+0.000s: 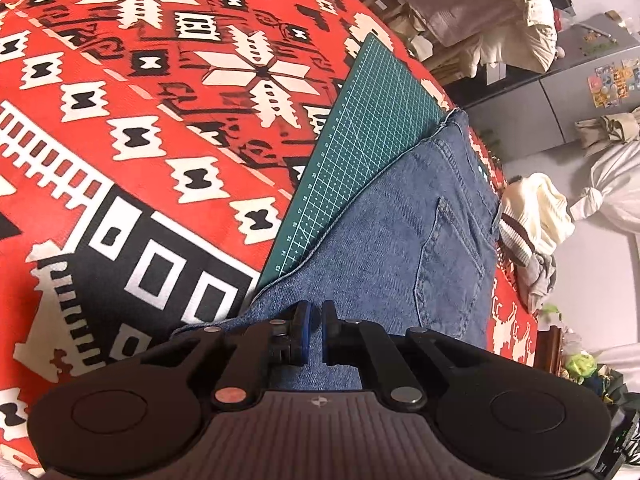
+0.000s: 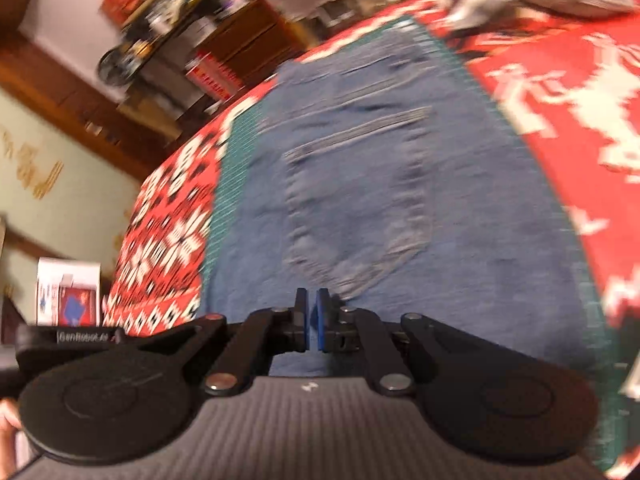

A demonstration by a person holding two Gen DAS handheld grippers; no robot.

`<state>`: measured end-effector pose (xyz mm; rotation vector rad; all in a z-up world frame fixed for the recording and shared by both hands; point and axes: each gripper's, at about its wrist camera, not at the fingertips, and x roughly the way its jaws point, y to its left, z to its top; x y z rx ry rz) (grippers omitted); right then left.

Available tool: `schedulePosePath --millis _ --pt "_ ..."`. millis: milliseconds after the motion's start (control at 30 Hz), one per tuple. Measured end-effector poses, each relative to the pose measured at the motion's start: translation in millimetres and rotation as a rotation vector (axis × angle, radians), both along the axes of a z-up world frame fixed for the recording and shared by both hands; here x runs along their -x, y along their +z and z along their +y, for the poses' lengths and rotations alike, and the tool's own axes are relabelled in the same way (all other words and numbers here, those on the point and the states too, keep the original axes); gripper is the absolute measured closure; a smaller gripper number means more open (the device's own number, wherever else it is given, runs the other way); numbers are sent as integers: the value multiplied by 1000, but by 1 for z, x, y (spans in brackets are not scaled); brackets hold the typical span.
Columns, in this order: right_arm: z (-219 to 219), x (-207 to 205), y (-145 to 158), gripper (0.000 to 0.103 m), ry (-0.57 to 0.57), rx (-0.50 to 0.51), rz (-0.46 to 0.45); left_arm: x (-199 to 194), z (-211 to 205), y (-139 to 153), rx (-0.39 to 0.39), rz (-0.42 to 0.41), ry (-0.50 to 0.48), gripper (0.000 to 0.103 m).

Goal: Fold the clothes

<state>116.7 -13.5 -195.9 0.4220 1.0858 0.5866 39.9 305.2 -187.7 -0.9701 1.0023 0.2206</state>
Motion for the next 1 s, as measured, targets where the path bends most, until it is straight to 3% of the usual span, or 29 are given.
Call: schedulePosePath --millis 233,300,433,500,767,900,1000 --pt "-66 -12 -3 97 -208 -8 60 -5 1 -1 2 -7 -9 99" --pt "-82 -15 -6 102 -262 -6 79 -5 2 -1 9 -9 -7 99" --pt "-101 -19 -5 103 -330 -14 86 -4 6 -1 13 -14 0 99" --pt "-105 -21 -1 96 -336 -5 63 -4 7 0 10 -17 -1 99" --pt "-95 -36 9 96 -269 -56 -18 -8 3 5 -21 -47 -24 99" --pt "-96 -38 0 97 -282 -55 1 -10 3 2 -9 -46 -24 99" --pt "-102 -37 -5 103 -314 -63 15 -11 2 4 -8 -59 -26 99"
